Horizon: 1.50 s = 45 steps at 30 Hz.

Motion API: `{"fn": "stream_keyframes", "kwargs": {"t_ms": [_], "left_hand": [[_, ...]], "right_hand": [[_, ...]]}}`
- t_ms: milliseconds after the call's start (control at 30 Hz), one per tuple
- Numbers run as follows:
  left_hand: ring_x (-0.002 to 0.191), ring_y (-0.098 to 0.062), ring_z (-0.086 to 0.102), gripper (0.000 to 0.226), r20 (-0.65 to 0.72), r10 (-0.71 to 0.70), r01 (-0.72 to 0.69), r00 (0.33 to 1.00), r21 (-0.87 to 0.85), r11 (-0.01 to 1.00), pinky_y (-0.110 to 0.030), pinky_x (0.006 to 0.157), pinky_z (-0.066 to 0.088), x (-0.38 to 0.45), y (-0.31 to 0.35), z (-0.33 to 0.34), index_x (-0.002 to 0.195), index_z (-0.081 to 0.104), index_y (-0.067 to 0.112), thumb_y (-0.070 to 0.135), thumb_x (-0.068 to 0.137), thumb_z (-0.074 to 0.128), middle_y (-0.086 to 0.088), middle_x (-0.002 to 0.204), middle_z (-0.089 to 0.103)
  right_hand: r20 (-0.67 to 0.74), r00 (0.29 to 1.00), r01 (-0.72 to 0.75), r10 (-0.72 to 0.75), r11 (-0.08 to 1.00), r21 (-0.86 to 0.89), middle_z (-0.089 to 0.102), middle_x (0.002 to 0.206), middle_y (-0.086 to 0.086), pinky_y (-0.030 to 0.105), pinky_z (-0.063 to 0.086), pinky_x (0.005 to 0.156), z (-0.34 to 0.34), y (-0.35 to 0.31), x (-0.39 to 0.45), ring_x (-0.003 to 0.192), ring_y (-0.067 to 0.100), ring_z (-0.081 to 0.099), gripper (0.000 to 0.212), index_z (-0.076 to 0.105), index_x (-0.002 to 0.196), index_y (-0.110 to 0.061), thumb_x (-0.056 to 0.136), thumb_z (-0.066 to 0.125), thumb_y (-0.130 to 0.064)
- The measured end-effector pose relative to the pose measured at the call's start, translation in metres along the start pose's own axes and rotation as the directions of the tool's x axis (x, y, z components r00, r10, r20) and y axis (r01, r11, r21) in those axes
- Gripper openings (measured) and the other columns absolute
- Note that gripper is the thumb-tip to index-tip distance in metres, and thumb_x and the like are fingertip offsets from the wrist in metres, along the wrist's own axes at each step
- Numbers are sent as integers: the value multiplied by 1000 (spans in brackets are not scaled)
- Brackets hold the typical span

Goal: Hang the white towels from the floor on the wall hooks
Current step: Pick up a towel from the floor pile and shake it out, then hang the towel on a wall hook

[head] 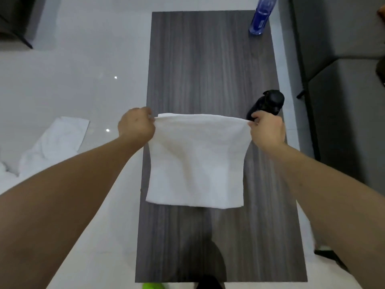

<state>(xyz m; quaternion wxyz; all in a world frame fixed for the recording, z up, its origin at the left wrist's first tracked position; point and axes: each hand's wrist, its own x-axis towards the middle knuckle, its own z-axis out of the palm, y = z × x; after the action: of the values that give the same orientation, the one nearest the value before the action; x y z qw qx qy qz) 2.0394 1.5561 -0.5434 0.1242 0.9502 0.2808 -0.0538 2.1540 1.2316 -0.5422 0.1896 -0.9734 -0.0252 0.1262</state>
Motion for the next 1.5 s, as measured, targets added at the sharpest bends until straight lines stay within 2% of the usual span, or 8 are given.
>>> {"fn": "stream_keyframes", "kwargs": {"t_ms": [100,300,500,633,767,867,1167,1500], "left_hand": [[98,-34,60,31,-72,-11,4,997,-99,995,-36,75,44,9,1,24,120,60,14,24,93,50,-13,107,63],[115,-31,55,38,243,4,33,970,-147,989,-40,92,47,-73,-25,110,132,56,16,22,94,56,-12,129,57],[113,-26,51,32,500,280,-268,820,-98,958,-38,92,47,-172,-37,174,119,63,17,24,88,60,-4,122,57],[112,-30,50,36,433,404,-435,806,-29,900,-43,89,45,-208,-39,204,115,57,16,23,80,66,-9,123,54],[103,-33,54,26,257,504,-535,824,60,843,-45,83,44,-209,-45,223,110,61,10,20,86,61,-13,117,59],[98,-35,57,20,239,518,-549,822,88,831,-46,79,44,-205,-42,225,103,63,5,13,86,57,-15,111,61],[69,-30,57,27,351,334,-318,875,-106,942,-42,67,46,-218,-16,147,110,49,9,4,84,56,-11,93,61],[72,-21,58,31,137,290,-271,947,-144,952,-30,65,44,-256,-61,-66,102,42,26,36,84,65,-1,90,61]], "right_hand": [[-77,997,17,-15,999,32,66,115,18,42,51,84,23,3,13,105,36,59,40,55,134,-10,96,58,-21],[206,978,15,-14,1000,-3,66,121,14,36,49,92,116,30,-60,113,30,58,36,59,131,-10,97,58,-20],[461,824,393,-329,918,-47,63,124,13,38,47,95,203,41,-186,114,32,56,30,67,119,-12,90,64,-19],[360,821,518,-443,843,-144,49,138,20,46,41,99,247,54,-221,123,37,46,50,59,127,-13,81,73,-26],[84,818,575,-569,808,-126,60,125,15,44,39,89,266,72,-220,111,34,51,30,68,113,-15,83,67,-12],[134,812,583,-568,802,-131,62,115,11,40,37,81,263,67,-206,101,31,52,34,69,104,-15,72,68,-3],[391,894,209,-220,975,70,62,95,4,33,44,68,188,12,-210,76,21,55,42,48,116,-16,78,60,-1],[201,714,689,-671,724,-33,67,81,5,32,36,67,27,-123,-254,72,29,59,41,59,103,-19,93,41,-54]]}}
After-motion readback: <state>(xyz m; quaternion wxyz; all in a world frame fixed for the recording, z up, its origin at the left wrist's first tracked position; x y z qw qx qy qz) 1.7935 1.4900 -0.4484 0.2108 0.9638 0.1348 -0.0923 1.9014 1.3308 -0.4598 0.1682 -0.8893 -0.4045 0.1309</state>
